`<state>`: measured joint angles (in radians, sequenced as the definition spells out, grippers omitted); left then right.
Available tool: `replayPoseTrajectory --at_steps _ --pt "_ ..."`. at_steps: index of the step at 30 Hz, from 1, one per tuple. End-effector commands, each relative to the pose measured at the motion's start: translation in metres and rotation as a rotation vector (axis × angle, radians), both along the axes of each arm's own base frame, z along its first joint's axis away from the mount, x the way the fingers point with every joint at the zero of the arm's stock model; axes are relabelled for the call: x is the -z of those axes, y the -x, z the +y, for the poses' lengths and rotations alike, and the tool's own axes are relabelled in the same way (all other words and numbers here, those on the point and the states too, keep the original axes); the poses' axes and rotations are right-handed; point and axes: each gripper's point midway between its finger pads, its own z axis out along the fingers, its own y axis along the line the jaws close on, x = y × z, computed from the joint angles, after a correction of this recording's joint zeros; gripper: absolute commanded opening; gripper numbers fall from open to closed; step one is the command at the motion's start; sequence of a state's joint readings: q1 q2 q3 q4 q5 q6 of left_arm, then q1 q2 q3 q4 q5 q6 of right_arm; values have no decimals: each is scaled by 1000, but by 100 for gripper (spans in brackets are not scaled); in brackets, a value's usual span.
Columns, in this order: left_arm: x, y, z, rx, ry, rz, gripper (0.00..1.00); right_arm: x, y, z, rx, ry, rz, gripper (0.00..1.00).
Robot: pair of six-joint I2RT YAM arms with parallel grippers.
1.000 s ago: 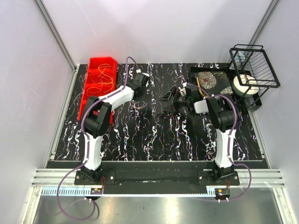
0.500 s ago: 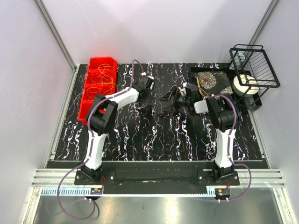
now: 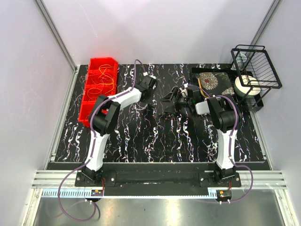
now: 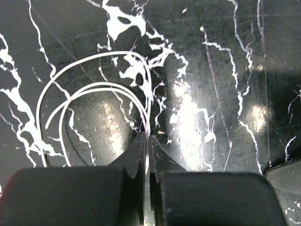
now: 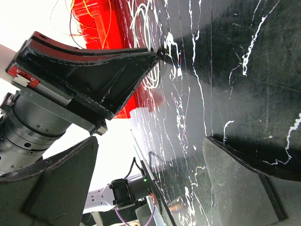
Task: Untangle the cables
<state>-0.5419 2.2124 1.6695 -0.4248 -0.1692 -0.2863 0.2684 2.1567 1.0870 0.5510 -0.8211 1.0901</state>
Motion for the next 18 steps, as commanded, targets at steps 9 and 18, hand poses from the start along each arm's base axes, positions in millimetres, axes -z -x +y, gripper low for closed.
replayPoseTrajectory --at_steps 9,18 --pt "-211 22 93 -177 40 -285 0 40 9 -8 31 57 101 100" --pt "-242 72 176 -425 -2 -382 0 42 10 -7 27 48 106 100"
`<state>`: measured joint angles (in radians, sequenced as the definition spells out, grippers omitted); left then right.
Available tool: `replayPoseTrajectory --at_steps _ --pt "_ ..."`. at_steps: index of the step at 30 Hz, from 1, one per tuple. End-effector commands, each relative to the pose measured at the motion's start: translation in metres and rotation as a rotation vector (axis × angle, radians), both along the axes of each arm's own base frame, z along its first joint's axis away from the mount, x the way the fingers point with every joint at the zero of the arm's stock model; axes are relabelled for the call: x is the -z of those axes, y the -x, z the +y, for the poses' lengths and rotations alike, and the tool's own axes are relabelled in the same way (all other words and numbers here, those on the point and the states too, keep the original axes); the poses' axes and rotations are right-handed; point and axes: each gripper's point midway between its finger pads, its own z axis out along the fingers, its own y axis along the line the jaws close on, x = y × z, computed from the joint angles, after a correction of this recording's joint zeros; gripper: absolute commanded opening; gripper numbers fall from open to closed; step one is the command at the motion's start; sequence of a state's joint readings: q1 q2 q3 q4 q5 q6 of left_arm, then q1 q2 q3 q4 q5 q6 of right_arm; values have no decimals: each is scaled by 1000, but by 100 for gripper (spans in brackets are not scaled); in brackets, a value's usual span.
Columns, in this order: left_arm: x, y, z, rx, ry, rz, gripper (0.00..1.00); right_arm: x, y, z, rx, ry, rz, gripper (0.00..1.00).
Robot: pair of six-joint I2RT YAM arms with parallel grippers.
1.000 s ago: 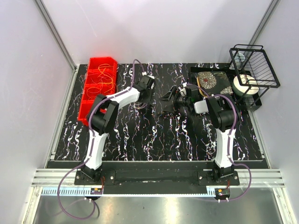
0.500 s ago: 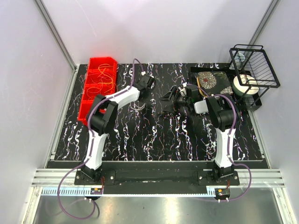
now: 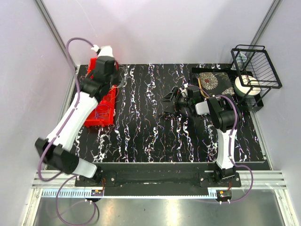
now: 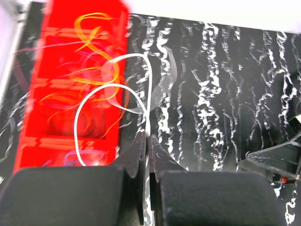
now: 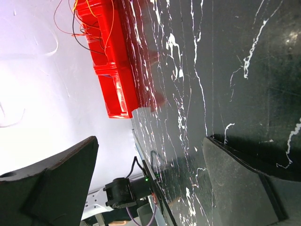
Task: Untangle the cables
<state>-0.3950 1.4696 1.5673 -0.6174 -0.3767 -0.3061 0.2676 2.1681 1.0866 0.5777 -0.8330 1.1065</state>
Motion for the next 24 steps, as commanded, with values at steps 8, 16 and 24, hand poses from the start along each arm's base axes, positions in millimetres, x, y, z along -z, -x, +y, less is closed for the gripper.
replayPoseTrajectory --at_steps 8,16,24 --pt "60 55 76 -264 42 41 0 42 10 -6 25 52 108 100" --pt "104 60 96 -361 40 76 0 42 11 -5 20 38 115 100" --pt "102 46 131 -559 59 -17 97 39 11 -5 19 32 105 100"
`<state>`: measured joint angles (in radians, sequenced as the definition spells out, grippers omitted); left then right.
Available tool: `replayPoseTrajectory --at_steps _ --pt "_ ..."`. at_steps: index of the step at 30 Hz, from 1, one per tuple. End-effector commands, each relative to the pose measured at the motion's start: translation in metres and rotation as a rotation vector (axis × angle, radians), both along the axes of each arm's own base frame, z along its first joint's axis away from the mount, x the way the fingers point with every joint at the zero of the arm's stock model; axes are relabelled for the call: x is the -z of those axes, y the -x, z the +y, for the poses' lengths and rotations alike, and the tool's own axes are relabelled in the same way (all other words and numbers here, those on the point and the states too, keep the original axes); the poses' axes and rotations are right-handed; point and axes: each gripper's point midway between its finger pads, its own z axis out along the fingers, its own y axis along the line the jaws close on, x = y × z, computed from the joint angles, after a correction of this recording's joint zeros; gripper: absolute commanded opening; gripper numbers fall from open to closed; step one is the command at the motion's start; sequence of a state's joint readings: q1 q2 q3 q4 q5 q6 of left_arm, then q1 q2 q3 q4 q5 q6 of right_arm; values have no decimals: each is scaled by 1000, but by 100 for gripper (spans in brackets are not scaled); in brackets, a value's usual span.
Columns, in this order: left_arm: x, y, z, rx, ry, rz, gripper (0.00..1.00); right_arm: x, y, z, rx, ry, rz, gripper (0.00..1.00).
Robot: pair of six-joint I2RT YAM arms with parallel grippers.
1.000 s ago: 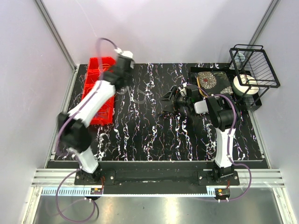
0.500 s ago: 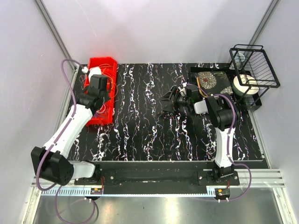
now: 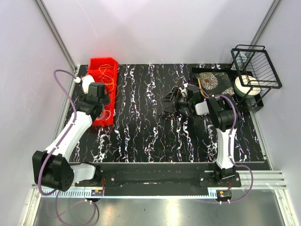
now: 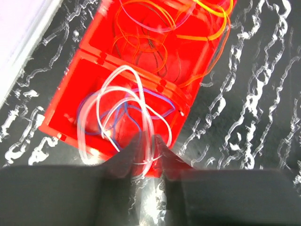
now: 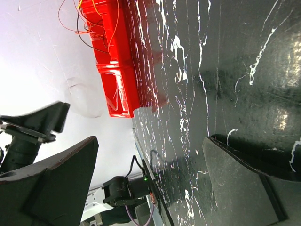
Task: Untangle the cables
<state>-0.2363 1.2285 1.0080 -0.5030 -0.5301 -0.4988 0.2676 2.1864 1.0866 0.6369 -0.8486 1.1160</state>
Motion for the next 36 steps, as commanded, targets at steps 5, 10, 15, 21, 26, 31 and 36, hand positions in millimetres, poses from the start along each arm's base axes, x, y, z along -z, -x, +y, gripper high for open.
replayPoseTrajectory --at_steps 5,10,15,21,26,31,36 --pt "-35 -21 25 -205 86 -230 99 33 11 -6 23 48 108 100" --pt "-29 1 28 -182 57 -185 99 12 7 2 -6 76 -7 100" --pt "-14 20 -6 55 111 13 99 -14 11 14 -28 186 -174 100" --pt "21 67 -43 289 227 206 99 -30 12 12 -6 216 -308 100" --pt "60 94 -54 277 270 274 99 -57 10 0 97 513 -545 100" --pt "38 85 -51 293 186 259 83 -93 23 -22 245 676 -698 100" --pt "26 74 -16 170 78 -40 80 -129 30 -71 469 774 -769 100"
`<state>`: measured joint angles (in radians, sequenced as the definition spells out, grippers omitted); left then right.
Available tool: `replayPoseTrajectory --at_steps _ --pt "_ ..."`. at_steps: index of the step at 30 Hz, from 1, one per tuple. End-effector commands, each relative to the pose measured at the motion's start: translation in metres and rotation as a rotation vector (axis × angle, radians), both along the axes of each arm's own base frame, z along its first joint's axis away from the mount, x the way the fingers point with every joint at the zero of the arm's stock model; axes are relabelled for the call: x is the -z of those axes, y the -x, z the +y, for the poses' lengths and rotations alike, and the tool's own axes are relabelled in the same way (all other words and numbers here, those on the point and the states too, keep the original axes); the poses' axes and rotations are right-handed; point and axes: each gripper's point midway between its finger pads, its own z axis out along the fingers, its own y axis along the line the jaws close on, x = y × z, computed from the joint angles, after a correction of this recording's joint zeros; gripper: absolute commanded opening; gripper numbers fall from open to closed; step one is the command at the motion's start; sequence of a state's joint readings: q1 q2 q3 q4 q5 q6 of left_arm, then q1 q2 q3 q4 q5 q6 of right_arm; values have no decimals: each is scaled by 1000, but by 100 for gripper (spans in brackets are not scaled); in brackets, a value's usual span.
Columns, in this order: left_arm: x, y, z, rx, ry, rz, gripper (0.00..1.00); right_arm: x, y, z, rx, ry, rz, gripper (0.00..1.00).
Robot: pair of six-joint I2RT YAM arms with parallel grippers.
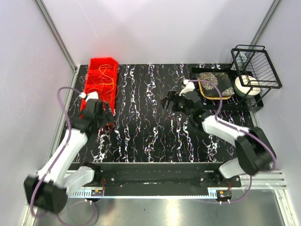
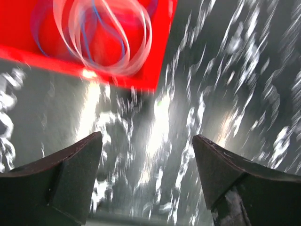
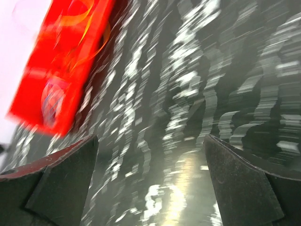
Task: Untangle the cables
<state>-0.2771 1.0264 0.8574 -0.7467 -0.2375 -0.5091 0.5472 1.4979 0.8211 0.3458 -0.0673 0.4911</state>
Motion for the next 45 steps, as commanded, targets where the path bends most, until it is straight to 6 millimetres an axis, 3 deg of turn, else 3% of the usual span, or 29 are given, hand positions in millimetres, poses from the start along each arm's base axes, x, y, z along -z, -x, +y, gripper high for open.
replayPoseTrajectory --at_steps 1,2,3,4,5,6,7,8,11,12,13,15,17,18,19,22,23,26,29,30,32,33,34,38,40,41,42,44,45 --pt "-53 -33 26 -90 -37 -509 79 -33 -16 -64 283 110 -154 100" --pt "-53 -34 37 -71 -130 -572 79 -37 -17 -71 314 126 -164 100" --pt "-27 -30 43 -49 -190 -581 81 -41 -18 -74 337 123 -169 100" --pt "-57 -38 47 -89 -176 -764 83 -41 -16 -79 355 133 -159 100" --pt "-58 -38 55 -108 -194 -818 83 -40 -16 -85 388 132 -148 100" --pt "-29 -34 58 -90 -207 -820 84 -37 -15 -88 402 140 -138 100" --pt "-58 -38 59 -100 -194 -994 81 -35 -13 -91 427 130 -118 100" --pt "-53 -39 61 -24 -290 -1011 74 -30 -13 -100 479 143 -101 100" --pt "-27 -48 72 -59 -319 -939 74 -17 -10 -128 613 218 -65 100" --pt "-34 -50 73 -79 -312 -984 74 -12 -8 -137 649 250 -59 100" --pt "-16 -53 75 -92 -309 -943 78 -8 -4 -146 684 270 -42 100" --pt "-24 -59 76 -106 -321 -1010 78 -7 -1 -149 681 290 -42 100" --pt "-23 -68 76 -92 -336 -998 86 -10 0 -139 588 324 -58 100" --pt "-11 -73 75 -78 -337 -968 89 -16 1 -140 579 329 -75 100" --pt "-23 -82 70 -34 -317 -1029 88 -21 1 -147 609 343 -85 100" --pt "11 -101 54 97 -307 -861 83 -30 7 -156 589 415 -124 100" --pt "8 -108 51 116 -311 -873 99 -40 8 -159 568 457 -174 100" --pt "8 -114 60 73 -326 -841 99 -55 8 -190 664 563 -296 100" --pt "9 -110 60 61 -321 -843 99 -54 7 -209 659 698 -446 100" --pt "4 -115 60 59 -324 -854 99 -43 11 -234 726 728 -431 100" --pt "11 -113 61 60 -319 -825 99 -41 9 -255 802 662 -422 100" --pt "9 -112 61 63 -324 -839 99 -34 5 -255 756 622 -422 100" --pt "10 -113 60 67 -319 -833 99 -21 4 -279 803 593 -397 100" --pt "11 -114 59 75 -314 -827 99 6 -5 -292 799 500 -416 100" --pt "11 -115 59 76 -312 -827 99 33 -10 -304 797 446 -387 100" --pt "10 -115 58 80 -309 -828 99 43 -14 -301 753 426 -381 100" --pt "10 -115 58 81 -308 -829 99 40 -23 -296 732 402 -427 100" --pt "11 -116 58 83 -305 -828 99 55 -25 -296 633 421 -310 100" --pt "11 -116 58 84 -305 -826 99 50 -35 -296 620 418 -315 100"
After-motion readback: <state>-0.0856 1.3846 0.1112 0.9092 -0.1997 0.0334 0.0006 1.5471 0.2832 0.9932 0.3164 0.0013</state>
